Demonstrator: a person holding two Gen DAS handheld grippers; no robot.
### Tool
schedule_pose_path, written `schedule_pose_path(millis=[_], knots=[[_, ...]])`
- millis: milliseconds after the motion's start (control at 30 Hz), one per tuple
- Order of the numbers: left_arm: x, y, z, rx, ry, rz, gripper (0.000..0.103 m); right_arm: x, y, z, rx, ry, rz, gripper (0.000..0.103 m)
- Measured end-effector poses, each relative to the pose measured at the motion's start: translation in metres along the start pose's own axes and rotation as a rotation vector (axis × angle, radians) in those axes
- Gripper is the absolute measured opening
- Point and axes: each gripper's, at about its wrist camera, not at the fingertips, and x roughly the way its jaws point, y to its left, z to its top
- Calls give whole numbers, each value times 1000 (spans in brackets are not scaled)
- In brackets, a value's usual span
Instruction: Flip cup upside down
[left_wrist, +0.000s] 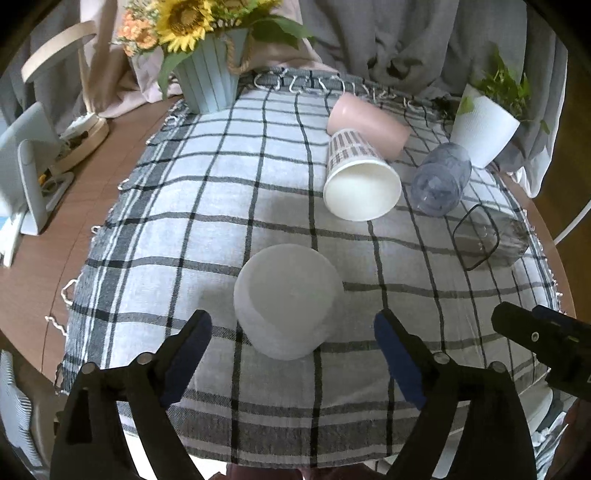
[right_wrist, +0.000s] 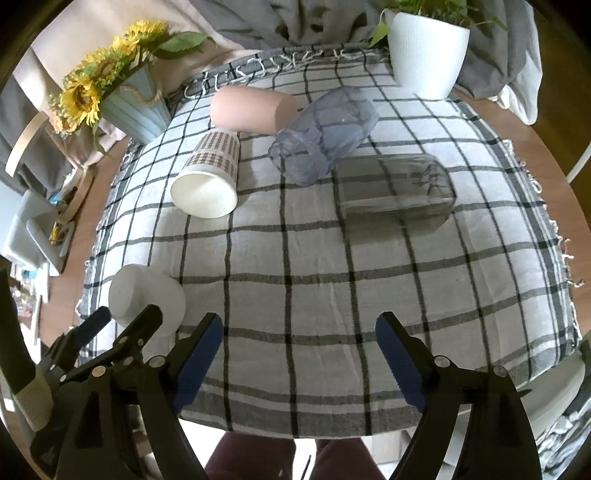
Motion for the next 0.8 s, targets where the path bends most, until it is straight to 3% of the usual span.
schedule_pose_path(millis=[300, 533, 800], knots=[[-47, 3, -6, 4, -81, 0, 103, -28, -2, -14, 28, -71, -17, 89], [-105, 2, -25, 45, -163, 23, 103, -65, 8, -38, 19, -132, -16, 89], [-167, 4, -59, 69, -225, 33, 103, -135, 19, -83, -8, -285, -34, 89]])
